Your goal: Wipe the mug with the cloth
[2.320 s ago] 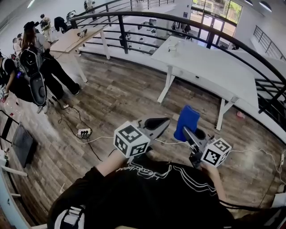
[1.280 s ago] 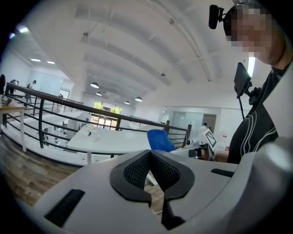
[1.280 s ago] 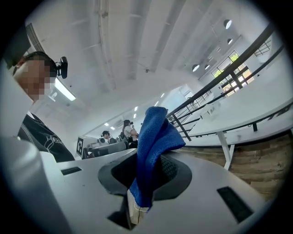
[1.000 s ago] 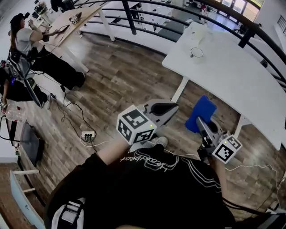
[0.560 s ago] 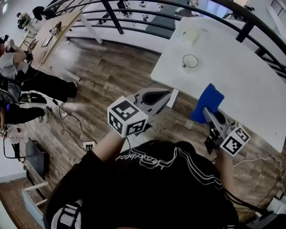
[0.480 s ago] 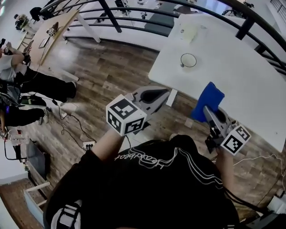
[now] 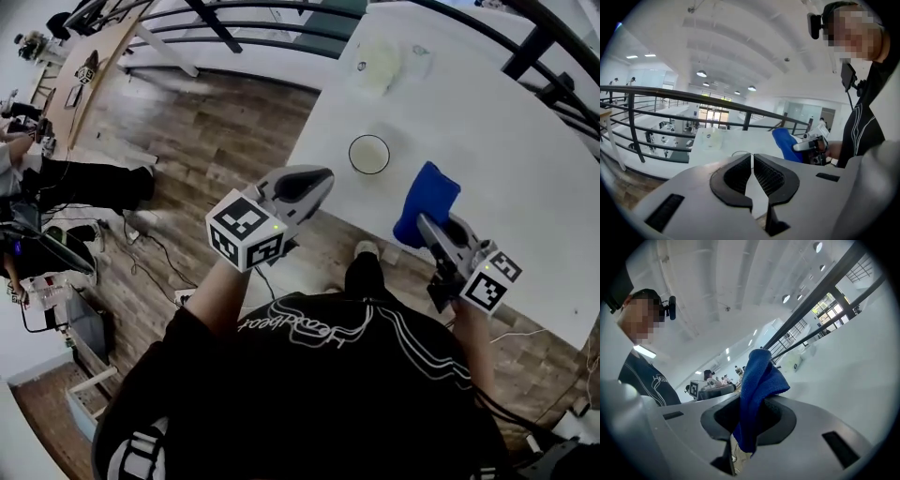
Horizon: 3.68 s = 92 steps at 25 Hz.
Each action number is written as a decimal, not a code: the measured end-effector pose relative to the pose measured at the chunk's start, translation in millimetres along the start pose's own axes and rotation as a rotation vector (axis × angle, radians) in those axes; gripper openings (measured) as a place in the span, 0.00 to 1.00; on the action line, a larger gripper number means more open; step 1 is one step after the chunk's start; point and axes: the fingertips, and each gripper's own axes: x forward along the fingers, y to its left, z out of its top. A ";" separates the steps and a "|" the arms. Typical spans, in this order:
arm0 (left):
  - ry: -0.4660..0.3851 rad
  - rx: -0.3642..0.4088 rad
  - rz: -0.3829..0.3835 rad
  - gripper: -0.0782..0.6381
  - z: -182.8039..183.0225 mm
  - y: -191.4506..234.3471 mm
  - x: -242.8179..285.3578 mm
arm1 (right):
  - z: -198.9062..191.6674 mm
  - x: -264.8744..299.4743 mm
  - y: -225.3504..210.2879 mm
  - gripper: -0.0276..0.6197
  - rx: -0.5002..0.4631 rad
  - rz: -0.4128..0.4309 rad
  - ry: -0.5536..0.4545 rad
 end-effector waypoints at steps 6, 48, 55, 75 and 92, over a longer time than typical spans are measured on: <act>0.091 0.031 0.060 0.21 7.4 47.1 21.6 | 34.1 25.5 -17.7 0.14 -0.016 0.063 0.107; 0.163 0.194 -0.477 0.17 -30.5 94.2 131.1 | 44.0 141.8 -70.8 0.14 -0.058 0.270 0.395; 0.157 0.164 -0.446 0.17 -32.2 97.2 135.1 | 31.0 155.2 -75.5 0.14 -0.032 0.309 0.467; 0.151 0.106 -0.329 0.17 -34.3 101.4 132.6 | -10.8 175.0 -121.5 0.14 0.118 -0.107 0.599; 0.173 0.075 -0.140 0.16 -43.7 120.4 108.7 | 35.7 109.2 -77.4 0.14 0.198 -0.179 0.146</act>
